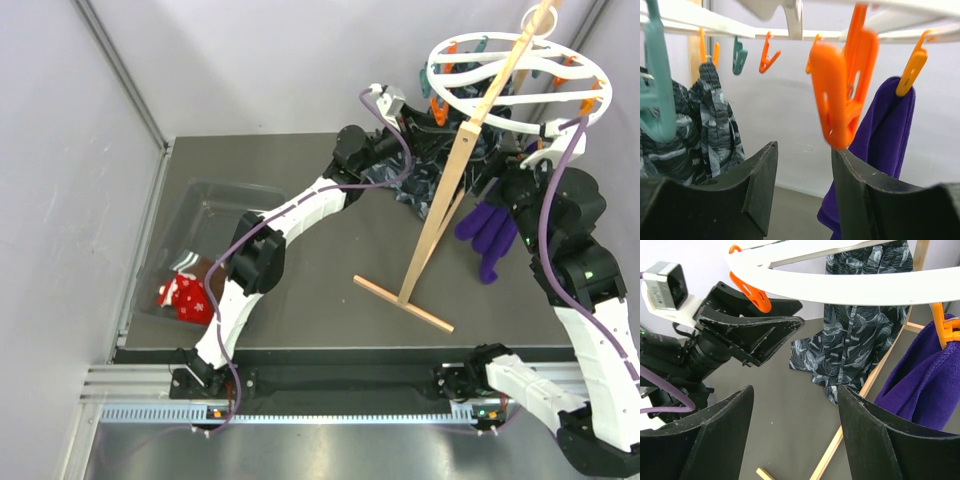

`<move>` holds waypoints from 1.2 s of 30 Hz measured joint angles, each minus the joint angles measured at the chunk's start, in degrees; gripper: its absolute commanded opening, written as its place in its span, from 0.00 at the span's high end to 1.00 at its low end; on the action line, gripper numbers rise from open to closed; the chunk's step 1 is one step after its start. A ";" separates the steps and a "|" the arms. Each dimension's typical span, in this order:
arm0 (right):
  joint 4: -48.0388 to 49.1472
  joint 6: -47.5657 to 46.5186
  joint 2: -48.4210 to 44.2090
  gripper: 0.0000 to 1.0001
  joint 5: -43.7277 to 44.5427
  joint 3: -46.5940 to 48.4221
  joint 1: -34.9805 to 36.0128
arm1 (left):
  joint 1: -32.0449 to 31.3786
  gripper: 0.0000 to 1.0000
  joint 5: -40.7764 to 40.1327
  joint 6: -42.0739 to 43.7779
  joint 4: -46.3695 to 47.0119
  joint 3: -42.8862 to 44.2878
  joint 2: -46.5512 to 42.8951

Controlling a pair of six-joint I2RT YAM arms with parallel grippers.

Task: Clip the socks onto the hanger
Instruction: Open the clamp at the hanger.

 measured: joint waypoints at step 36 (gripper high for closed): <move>1.55 3.39 3.74 0.32 -2.86 2.62 -0.02 | -5.70 1.00 -6.67 8.83 -3.23 -13.84 -13.86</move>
